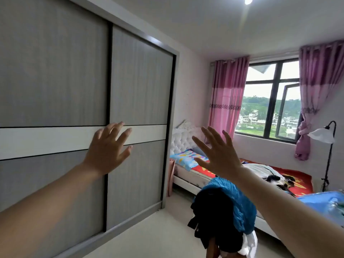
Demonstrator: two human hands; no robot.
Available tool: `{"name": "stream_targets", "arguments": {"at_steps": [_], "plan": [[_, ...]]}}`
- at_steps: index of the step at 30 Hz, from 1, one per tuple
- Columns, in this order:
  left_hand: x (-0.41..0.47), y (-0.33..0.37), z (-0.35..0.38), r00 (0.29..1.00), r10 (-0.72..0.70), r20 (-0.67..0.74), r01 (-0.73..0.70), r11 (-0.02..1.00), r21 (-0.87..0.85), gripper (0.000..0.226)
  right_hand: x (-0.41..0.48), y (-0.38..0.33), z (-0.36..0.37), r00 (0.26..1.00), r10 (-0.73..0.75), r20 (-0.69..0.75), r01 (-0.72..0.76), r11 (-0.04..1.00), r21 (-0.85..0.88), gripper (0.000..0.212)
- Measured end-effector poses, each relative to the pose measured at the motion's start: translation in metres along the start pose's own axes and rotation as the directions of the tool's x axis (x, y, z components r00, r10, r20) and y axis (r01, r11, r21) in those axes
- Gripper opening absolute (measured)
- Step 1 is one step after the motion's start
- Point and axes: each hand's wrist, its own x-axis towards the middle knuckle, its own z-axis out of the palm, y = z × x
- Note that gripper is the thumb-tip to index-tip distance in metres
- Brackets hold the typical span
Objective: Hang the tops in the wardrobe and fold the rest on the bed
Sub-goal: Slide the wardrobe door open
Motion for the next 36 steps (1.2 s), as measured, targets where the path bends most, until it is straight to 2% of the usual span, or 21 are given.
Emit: {"name": "stream_targets", "arguments": {"at_steps": [3, 4, 8, 11, 15, 18, 22, 29, 36], "plan": [[-0.009, -0.02, 0.014, 1.0, -0.005, -0.003, 0.005, 1.0, 0.0, 0.05, 0.012, -0.018, 0.016, 0.999, -0.033, -0.032, 0.034, 0.999, 0.035, 0.058], [-0.014, -0.027, 0.019, 1.0, -0.018, -0.008, 0.018, 1.0, 0.016, 0.051, 0.015, -0.026, 0.022, 0.996, -0.036, -0.081, 0.037, 0.999, 0.016, 0.059], [-0.021, -0.066, 0.036, 0.999, -0.027, 0.032, 0.026, 0.999, 0.031, 0.052, 0.044, -0.049, 0.048, 0.989, -0.081, -0.128, 0.08, 0.997, -0.011, 0.07], [-0.024, -0.101, 0.048, 0.999, -0.023, 0.04, 0.022, 0.999, 0.036, 0.049, 0.072, -0.07, 0.069, 0.99, -0.078, -0.118, 0.078, 0.997, -0.002, 0.083], [-0.027, -0.155, 0.069, 0.999, -0.025, 0.025, 0.024, 0.999, 0.047, 0.049, 0.112, -0.099, 0.1, 0.993, -0.048, -0.109, 0.05, 0.999, 0.016, 0.075], [-0.029, -0.18, 0.094, 0.997, -0.073, 0.035, 0.073, 0.997, 0.012, 0.049, 0.127, -0.114, 0.123, 0.997, -0.038, -0.063, 0.041, 0.998, 0.05, 0.081], [-0.032, -0.187, 0.146, 0.994, -0.095, 0.063, 0.099, 0.993, -0.067, 0.047, 0.129, -0.117, 0.154, 0.999, -0.054, 0.001, 0.054, 0.997, 0.048, 0.077], [-0.014, -0.162, 0.236, 0.99, -0.046, 0.135, 0.064, 0.989, -0.135, 0.05, 0.117, -0.096, 0.22, 0.993, -0.036, 0.113, 0.033, 0.999, 0.028, 0.068], [0.056, -0.149, 0.321, 0.997, -0.006, 0.078, 0.014, 0.995, -0.103, 0.049, 0.137, -0.039, 0.316, 0.996, -0.01, 0.085, 0.008, 1.0, 0.024, 0.085]]}}
